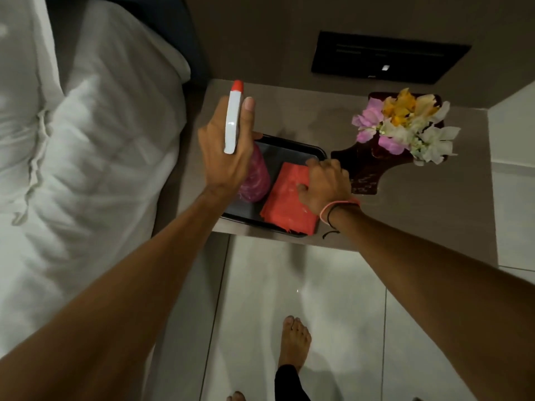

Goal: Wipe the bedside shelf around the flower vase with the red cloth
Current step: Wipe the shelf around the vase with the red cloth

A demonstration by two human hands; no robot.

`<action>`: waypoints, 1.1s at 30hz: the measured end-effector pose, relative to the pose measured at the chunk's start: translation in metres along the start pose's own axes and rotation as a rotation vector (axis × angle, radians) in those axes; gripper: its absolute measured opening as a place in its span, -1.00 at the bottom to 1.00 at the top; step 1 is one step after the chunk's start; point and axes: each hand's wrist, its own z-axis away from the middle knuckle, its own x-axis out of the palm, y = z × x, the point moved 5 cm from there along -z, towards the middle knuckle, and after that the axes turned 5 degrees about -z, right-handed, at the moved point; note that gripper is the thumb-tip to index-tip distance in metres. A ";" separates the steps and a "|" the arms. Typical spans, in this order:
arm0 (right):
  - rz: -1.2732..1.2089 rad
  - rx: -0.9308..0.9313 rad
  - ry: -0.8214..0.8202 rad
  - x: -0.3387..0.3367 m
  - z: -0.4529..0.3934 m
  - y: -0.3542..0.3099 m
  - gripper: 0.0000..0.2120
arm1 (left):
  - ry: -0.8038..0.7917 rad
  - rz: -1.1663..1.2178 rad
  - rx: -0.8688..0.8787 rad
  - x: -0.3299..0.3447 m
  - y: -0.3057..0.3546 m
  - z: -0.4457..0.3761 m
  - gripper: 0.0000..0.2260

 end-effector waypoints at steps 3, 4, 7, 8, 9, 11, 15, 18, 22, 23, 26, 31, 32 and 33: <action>0.051 -0.002 -0.020 -0.002 -0.008 0.001 -0.52 | -0.018 0.020 -0.024 0.002 -0.005 -0.002 -0.66; 0.059 -0.006 -0.032 -0.002 -0.009 0.001 -0.54 | -0.024 0.021 -0.027 0.001 -0.006 -0.002 -0.66; -0.037 0.044 -0.141 0.004 -0.009 0.005 -0.53 | -0.063 -0.022 0.008 -0.003 -0.007 0.000 -0.65; -0.105 0.081 -0.185 0.006 -0.007 0.007 -0.50 | -0.087 -0.065 0.032 -0.004 -0.006 0.001 -0.64; -0.174 0.108 -0.212 0.006 -0.004 0.009 -0.48 | -0.117 -0.115 0.057 -0.004 -0.005 0.003 -0.64; -0.340 0.114 -0.175 0.003 0.007 0.009 -0.61 | -0.176 -0.157 0.067 -0.008 -0.004 0.006 -0.64; -0.800 0.108 -0.047 0.002 0.043 0.009 -0.80 | -0.340 -0.235 -0.151 -0.029 -0.033 0.030 -0.35; -1.218 0.169 0.012 0.009 0.083 0.015 -0.85 | -0.409 -0.499 -0.173 -0.062 -0.047 0.078 -0.36; -1.699 0.462 0.074 0.030 0.144 0.039 -0.83 | -0.646 -0.631 0.153 -0.074 -0.019 0.147 -0.47; -1.818 0.546 0.066 0.037 0.157 0.045 -0.77 | -0.680 -0.620 0.211 -0.071 -0.008 0.158 -0.44; -2.105 0.668 0.024 0.047 0.193 0.061 -0.53 | -0.654 -0.519 0.428 -0.047 0.040 0.169 -0.58; -2.311 0.660 0.159 0.045 0.217 0.088 -0.53 | -0.536 -0.493 0.637 0.026 0.124 0.125 -0.65; -2.331 0.665 0.200 0.044 0.217 0.093 -0.51 | -0.543 -0.509 0.662 0.043 0.136 0.113 -0.58; -2.340 0.668 0.242 0.043 0.217 0.098 -0.48 | -0.556 -0.532 0.683 0.060 0.146 0.101 -0.51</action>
